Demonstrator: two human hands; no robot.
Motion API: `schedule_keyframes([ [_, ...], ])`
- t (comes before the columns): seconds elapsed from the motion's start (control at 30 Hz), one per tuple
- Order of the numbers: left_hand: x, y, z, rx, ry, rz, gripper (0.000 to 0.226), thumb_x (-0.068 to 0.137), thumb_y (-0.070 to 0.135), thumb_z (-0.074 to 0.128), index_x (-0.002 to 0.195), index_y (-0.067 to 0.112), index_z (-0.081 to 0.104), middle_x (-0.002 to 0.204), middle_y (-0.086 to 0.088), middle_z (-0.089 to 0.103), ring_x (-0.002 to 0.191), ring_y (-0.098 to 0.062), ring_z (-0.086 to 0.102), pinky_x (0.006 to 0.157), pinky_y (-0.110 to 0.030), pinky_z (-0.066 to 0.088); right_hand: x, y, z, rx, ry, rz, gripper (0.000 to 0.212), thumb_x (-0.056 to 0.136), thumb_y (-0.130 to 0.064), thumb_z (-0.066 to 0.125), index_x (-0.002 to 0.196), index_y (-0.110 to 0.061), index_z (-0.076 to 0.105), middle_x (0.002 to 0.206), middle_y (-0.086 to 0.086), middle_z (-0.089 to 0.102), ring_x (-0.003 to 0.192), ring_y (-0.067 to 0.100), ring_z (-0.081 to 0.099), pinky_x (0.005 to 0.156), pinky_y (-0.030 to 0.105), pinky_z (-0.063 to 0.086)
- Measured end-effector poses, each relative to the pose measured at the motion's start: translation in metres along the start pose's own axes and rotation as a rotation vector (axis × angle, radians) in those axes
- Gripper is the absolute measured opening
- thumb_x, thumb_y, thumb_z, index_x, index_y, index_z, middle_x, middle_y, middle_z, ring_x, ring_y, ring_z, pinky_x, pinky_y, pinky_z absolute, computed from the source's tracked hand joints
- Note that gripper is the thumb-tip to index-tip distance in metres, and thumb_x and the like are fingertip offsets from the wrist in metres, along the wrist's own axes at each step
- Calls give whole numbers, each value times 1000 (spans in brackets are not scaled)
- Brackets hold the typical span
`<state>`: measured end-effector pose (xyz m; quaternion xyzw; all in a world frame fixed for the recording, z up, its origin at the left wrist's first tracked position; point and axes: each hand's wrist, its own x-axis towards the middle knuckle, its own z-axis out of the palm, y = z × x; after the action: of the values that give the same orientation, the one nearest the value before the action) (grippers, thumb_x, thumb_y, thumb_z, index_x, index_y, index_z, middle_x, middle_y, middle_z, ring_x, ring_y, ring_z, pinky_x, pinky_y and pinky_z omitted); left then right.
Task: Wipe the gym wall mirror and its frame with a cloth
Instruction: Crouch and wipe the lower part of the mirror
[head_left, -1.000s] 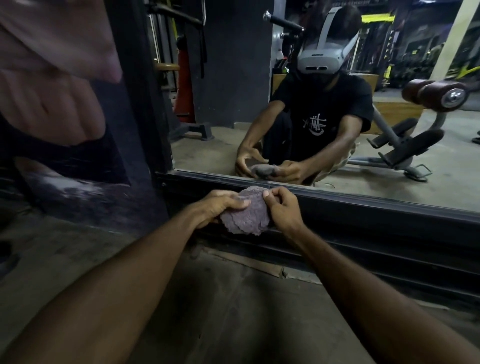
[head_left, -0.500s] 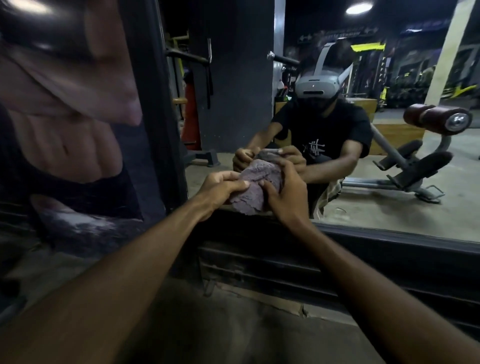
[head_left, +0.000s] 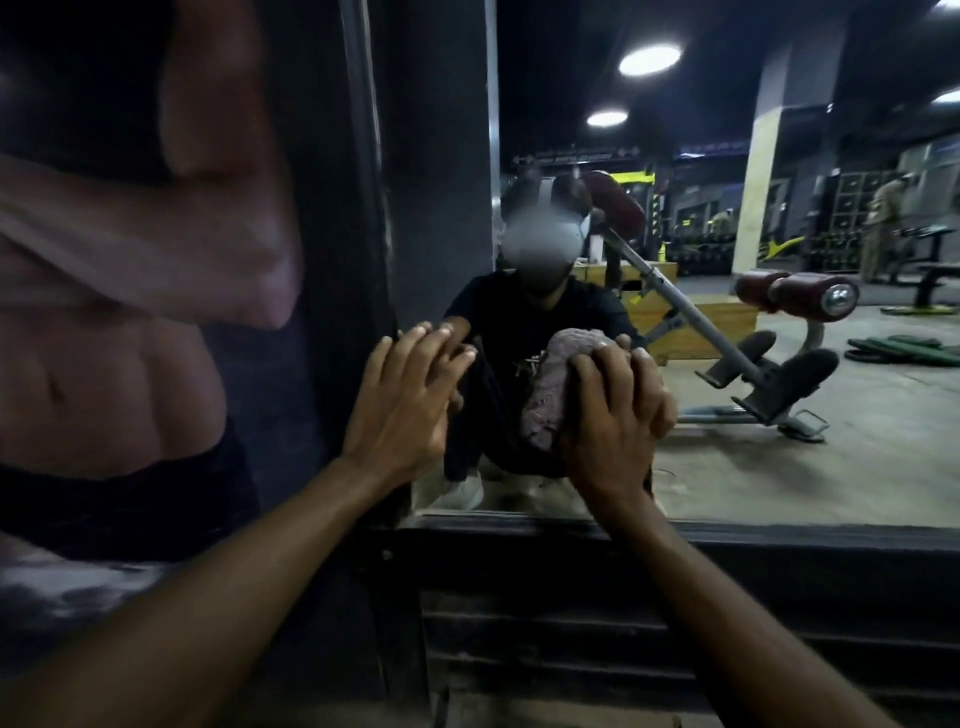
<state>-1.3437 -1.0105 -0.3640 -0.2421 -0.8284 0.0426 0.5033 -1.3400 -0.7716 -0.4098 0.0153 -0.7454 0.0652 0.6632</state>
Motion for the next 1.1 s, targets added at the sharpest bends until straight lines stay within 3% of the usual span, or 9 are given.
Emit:
schedule_keyframes([
  [0.1, -8, -26, 8, 68, 28, 61, 63, 94, 25, 46, 156, 17, 37, 165, -15, 24, 152, -38, 20, 122, -56, 20, -6, -19, 9, 91, -18, 96, 55, 96, -38, 47, 147, -17, 44, 164, 13, 32, 154, 38, 18, 119, 56, 19],
  [0.2, -10, -50, 14, 116, 105, 1, 69, 97, 31, 48, 160, 12, 27, 168, -13, 15, 155, -36, 13, 124, -59, 13, 2, -41, 17, 231, -35, 172, 63, 98, -49, 45, 151, -16, 34, 168, 16, 19, 156, 41, 5, 123, 61, 5],
  [0.3, -9, -73, 19, 106, 143, 22, 75, 99, 36, 50, 161, 7, 20, 169, -13, 15, 157, -32, 12, 125, -55, 15, 0, -66, 25, 130, -92, 22, 79, 97, -64, 43, 159, -20, 23, 168, 19, 17, 156, 44, 4, 124, 60, 0],
  [0.4, -12, -82, 23, 57, 176, 84, 77, 99, 38, 49, 160, 3, 16, 168, -15, 16, 156, -32, 14, 125, -54, 18, -22, -88, 34, 19, -165, -296, 77, 96, -51, 55, 161, -21, 26, 167, 18, 23, 156, 43, 10, 123, 64, 8],
  [0.47, -12, -81, 26, 10, 203, 79, 77, 99, 37, 46, 159, 0, 16, 167, -19, 16, 156, -35, 15, 126, -52, 16, -17, -80, 34, -24, -177, -460, 68, 99, -42, 51, 160, -21, 28, 167, 15, 25, 155, 41, 16, 123, 62, 11],
  [0.57, -20, -86, 29, -22, 211, 69, 76, 99, 33, 43, 159, -1, 12, 167, -20, 16, 156, -36, 14, 127, -51, 14, 32, -76, 30, -61, -117, -373, 61, 106, -41, 35, 161, -17, 25, 167, 14, 25, 155, 39, 20, 124, 58, 14],
  [0.7, -32, -85, 33, -54, 225, 70, 70, 100, 25, 41, 160, 1, 14, 168, -17, 15, 157, -32, 12, 128, -48, 12, 93, -118, 39, -25, -12, -94, 67, 105, -44, 41, 160, -9, 27, 167, 19, 22, 154, 42, 17, 125, 58, 10],
  [0.93, -67, -71, 46, -24, 152, 23, 71, 99, 23, 43, 161, 3, 16, 170, -16, 12, 157, -32, 10, 128, -48, 13, -81, -83, 40, -122, -342, -677, 72, 95, -34, 47, 163, -19, 24, 171, 9, 10, 158, 33, 6, 125, 54, 6],
  [1.1, -69, -66, 42, -24, 146, 38, 73, 98, 28, 43, 160, 4, 16, 169, -17, 13, 157, -33, 11, 127, -50, 14, -34, -83, 40, -77, -259, -623, 61, 103, -32, 29, 162, -17, 22, 169, 11, 17, 157, 31, 13, 124, 51, 9],
])
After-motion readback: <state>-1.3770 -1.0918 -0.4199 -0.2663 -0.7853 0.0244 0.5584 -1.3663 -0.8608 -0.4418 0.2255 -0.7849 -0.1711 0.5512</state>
